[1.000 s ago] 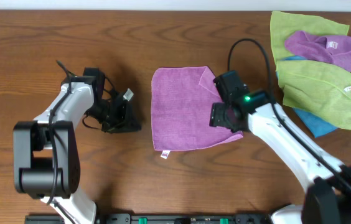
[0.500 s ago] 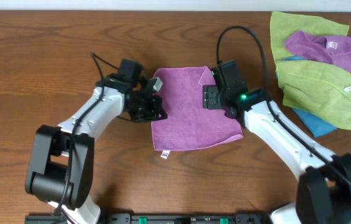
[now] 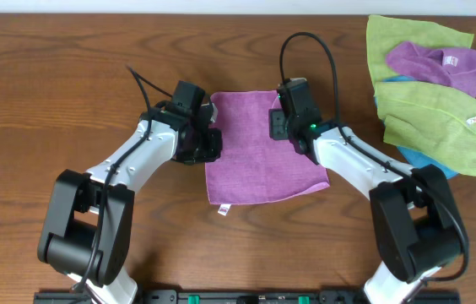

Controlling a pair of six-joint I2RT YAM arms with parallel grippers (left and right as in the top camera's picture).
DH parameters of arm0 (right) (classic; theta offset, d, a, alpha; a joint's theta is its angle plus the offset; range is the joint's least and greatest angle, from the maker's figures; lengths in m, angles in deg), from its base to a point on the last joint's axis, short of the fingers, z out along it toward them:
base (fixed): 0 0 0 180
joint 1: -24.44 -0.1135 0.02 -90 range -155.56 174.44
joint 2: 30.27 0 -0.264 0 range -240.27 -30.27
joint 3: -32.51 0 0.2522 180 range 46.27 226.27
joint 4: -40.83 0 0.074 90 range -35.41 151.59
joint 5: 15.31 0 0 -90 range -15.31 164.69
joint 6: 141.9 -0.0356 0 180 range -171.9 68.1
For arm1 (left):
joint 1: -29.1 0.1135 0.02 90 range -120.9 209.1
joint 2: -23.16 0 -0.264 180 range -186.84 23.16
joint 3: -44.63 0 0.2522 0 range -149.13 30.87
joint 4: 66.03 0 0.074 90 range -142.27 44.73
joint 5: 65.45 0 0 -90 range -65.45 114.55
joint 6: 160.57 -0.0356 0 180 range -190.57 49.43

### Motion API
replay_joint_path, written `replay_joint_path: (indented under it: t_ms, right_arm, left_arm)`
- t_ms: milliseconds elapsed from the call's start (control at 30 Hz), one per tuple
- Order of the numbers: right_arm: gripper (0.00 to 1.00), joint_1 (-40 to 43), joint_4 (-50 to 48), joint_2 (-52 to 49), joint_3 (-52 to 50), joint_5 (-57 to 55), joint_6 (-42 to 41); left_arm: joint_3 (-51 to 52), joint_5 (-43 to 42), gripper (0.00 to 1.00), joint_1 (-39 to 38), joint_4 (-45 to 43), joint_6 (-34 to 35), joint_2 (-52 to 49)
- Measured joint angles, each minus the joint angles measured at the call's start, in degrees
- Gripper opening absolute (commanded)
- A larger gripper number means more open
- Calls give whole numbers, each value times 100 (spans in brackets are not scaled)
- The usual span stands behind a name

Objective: Fold the cloth

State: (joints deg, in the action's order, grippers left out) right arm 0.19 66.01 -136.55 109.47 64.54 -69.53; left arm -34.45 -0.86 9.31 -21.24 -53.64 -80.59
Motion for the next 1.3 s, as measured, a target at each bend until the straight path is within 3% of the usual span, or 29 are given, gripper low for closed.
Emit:
replay_joint_path:
  t_ms: [767,1167,1300]
  right_arm:
    - [55,0,-289,-1071,898,-46,33]
    - [44,0,-328,-1241,901,-87,39]
    - [36,0,-315,-1241,901,-87,57]
  left_arm:
    - [0,232,6,0,-162,129,-389]
    - [0,234,6,0,-221,201,-389]
    - [0,234,6,0,-247,258,-389]
